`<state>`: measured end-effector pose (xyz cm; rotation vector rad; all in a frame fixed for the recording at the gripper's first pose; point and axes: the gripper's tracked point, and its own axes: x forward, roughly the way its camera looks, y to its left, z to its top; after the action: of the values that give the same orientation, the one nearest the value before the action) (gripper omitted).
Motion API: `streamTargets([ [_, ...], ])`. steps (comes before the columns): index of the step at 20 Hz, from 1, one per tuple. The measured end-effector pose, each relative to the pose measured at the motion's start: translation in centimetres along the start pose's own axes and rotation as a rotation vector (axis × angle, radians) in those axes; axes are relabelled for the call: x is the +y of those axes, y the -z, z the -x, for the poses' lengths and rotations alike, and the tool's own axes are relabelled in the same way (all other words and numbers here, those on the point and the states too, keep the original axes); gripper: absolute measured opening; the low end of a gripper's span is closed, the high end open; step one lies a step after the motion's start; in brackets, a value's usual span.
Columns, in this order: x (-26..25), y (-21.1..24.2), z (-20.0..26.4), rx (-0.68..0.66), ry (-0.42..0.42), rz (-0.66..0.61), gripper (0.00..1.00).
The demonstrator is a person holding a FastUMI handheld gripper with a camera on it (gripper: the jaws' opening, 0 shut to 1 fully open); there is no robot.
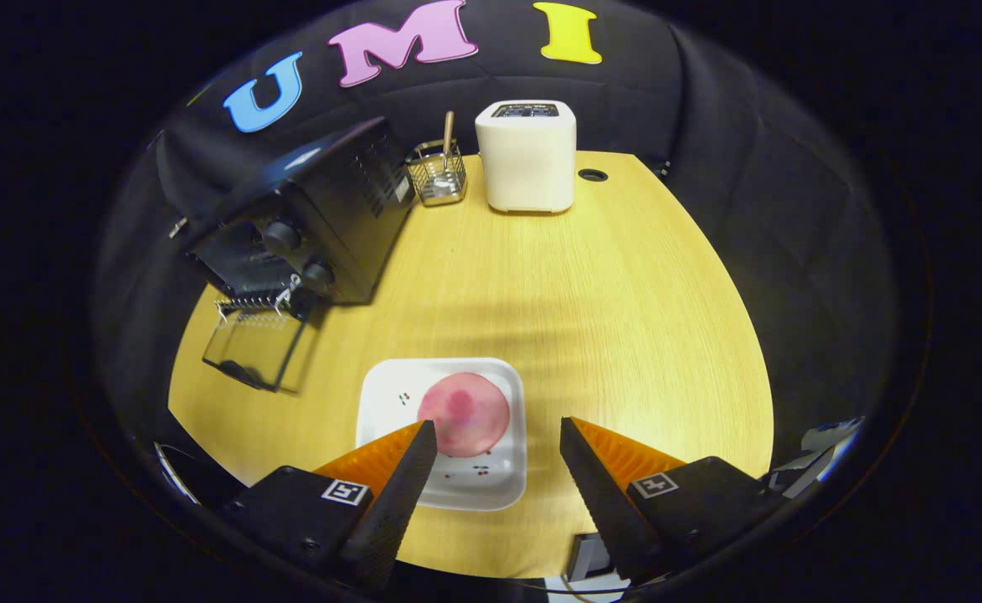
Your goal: Open the toaster oven, put the food inside, and close the toaster oven door.
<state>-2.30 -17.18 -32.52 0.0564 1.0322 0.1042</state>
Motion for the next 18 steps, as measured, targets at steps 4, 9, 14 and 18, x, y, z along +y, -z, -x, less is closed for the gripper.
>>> streamTargets([
  [4,-1.0,2.7,-2.5,0.066,0.008,0.086,0.97],
  [9,-1.7,4.8,-3.5,0.125,0.028,0.043,0.77],
  [14,-0.8,4.8,-3.5,0.147,0.016,0.038,0.38],
  [18,-0.8,4.7,-2.9,0.181,0.034,-0.066,0.27],
])
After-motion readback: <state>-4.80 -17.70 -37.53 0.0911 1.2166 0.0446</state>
